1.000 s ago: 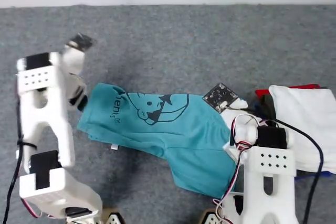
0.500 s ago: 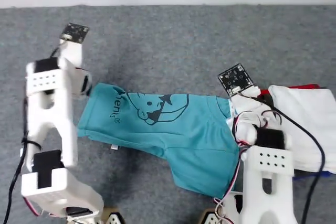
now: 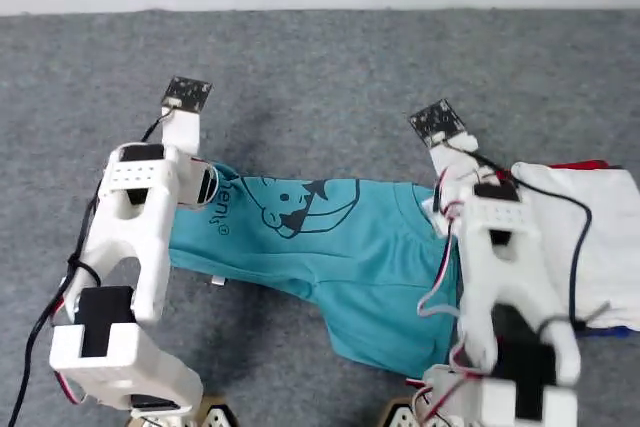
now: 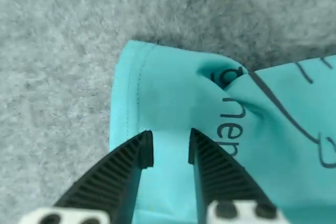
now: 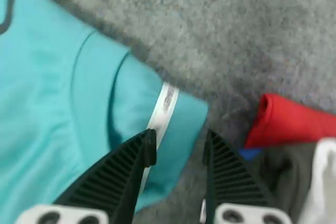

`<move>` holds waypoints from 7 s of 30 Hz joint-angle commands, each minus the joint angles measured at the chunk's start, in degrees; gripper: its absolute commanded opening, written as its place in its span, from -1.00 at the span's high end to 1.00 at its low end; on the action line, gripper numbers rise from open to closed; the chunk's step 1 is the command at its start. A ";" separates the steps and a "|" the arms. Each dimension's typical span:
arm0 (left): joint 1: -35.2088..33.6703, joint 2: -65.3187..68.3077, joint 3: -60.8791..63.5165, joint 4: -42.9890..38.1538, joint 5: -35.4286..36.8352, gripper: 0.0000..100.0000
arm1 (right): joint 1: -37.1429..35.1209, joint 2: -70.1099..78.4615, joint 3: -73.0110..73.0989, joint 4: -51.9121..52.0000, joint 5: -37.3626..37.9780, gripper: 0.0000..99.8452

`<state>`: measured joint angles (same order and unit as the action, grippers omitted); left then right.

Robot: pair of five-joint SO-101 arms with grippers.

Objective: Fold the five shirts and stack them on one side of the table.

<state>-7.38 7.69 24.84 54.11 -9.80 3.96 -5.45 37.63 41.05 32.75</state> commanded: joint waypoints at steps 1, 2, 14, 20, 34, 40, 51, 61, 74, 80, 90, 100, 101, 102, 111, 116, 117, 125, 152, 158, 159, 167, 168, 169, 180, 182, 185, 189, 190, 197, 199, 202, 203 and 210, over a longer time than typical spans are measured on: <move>0.26 -0.44 1.36 -3.16 0.62 0.76 | -0.04 7.69 -7.38 -0.57 -0.62 0.68; 0.26 -0.79 1.63 -3.34 0.70 0.76 | -0.04 10.15 -8.53 -0.57 -0.44 0.68; -2.99 -0.88 -6.20 -2.90 0.79 0.76 | -0.04 20.00 -13.54 1.27 2.20 0.97; -3.96 -0.35 -8.84 -3.60 0.79 0.76 | 0.13 18.33 -14.42 7.87 2.64 0.98; -3.78 -0.18 -2.15 -17.93 0.79 0.76 | 10.86 0.40 -12.75 20.97 2.64 0.98; -3.78 -0.18 -2.15 -17.93 0.79 0.76 | 10.68 -1.98 -11.60 20.97 2.55 0.98; -3.78 -0.18 -0.57 -17.76 0.79 0.76 | 11.03 -2.68 -11.60 21.05 2.37 0.69; 1.23 -0.88 -3.65 -5.71 0.88 0.76 | 10.59 -3.91 -25.32 42.95 2.29 0.61; 12.22 -0.26 -10.59 12.48 0.26 0.76 | -0.31 -25.45 -11.87 54.29 19.69 0.61; 13.19 -0.35 -2.15 4.13 0.53 0.77 | -11.30 -41.98 5.63 54.55 25.76 0.61; 13.01 -0.97 10.15 -13.01 0.79 0.77 | -32.40 -62.90 24.18 46.46 11.87 0.85; 12.92 -0.88 9.89 -12.66 0.79 0.77 | -31.52 -53.58 28.13 41.36 10.73 0.83; 12.92 -0.88 9.89 -12.66 0.79 0.77 | -31.60 -51.74 27.60 41.36 10.99 0.83; 12.92 -0.88 9.89 -12.66 0.79 0.77 | -31.69 -49.80 27.08 41.36 11.16 0.83; 12.92 -0.88 9.89 -12.66 0.79 0.77 | -41.19 -39.52 21.63 44.88 14.77 0.84; 12.92 -0.88 9.89 -12.66 0.79 0.77 | -42.33 -38.73 21.71 41.89 16.18 0.84; 12.92 -0.88 9.89 -12.66 0.79 0.77 | -41.36 -38.73 21.54 40.40 15.21 0.84; 12.92 -0.88 9.89 -12.66 0.79 0.77 | -21.67 -38.64 13.27 30.11 -0.97 0.83; -0.18 -0.88 -1.36 -5.01 5.19 0.76 | -0.75 -1.71 -16.88 25.10 -7.21 0.83; -3.87 -0.35 -4.18 -4.40 5.19 0.76 | -0.31 12.00 -30.15 28.79 -7.12 0.83; -3.78 -0.35 -4.18 -4.40 5.19 0.76 | -0.13 13.93 -31.74 29.14 -7.12 0.83; -3.87 -0.26 -4.09 -4.48 5.19 0.76 | 1.27 25.10 -36.57 29.05 -2.11 0.83; -3.87 -0.26 -4.09 -4.48 5.19 0.76 | 1.45 26.24 -36.66 28.62 -1.67 0.83; -3.87 -0.26 -4.09 -4.48 5.19 0.76 | 1.63 27.21 -36.92 28.44 -1.49 0.83; -3.87 -0.26 -4.00 -4.31 5.19 0.76 | 1.71 33.19 -39.47 28.09 1.85 0.84; -3.87 -0.26 -4.00 -4.31 5.19 0.76 | 1.71 33.19 -39.47 28.18 5.71 0.85; -3.87 -0.26 -4.00 -4.22 5.19 0.76 | 1.71 32.84 -39.47 28.18 7.47 1.00; -3.87 -0.26 -3.21 -4.48 5.19 0.76 | 1.63 32.75 -40.88 27.91 7.38 0.98; -3.87 -0.26 -2.77 -4.48 5.19 0.76 | 1.63 32.75 -41.93 28.09 7.38 0.98; -3.87 -0.26 -1.80 -4.57 5.19 0.76 | 1.63 33.19 -53.27 28.26 1.41 0.98; -3.87 -0.26 -1.80 -4.57 5.19 0.76 | 1.63 33.19 -55.03 28.26 1.05 0.98; -3.87 -0.26 -1.80 -4.57 5.19 0.76 | 1.63 33.27 -55.74 27.74 1.23 0.98; -3.87 -0.26 -1.80 -4.57 5.19 0.76 | 1.63 33.36 -55.74 27.82 1.32 0.98; -3.87 -0.26 -1.80 -4.57 5.19 0.76 | 1.54 32.92 -55.74 37.05 1.41 0.65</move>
<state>-11.08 7.69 23.34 49.45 -5.14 5.27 28.13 -15.82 74.20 34.51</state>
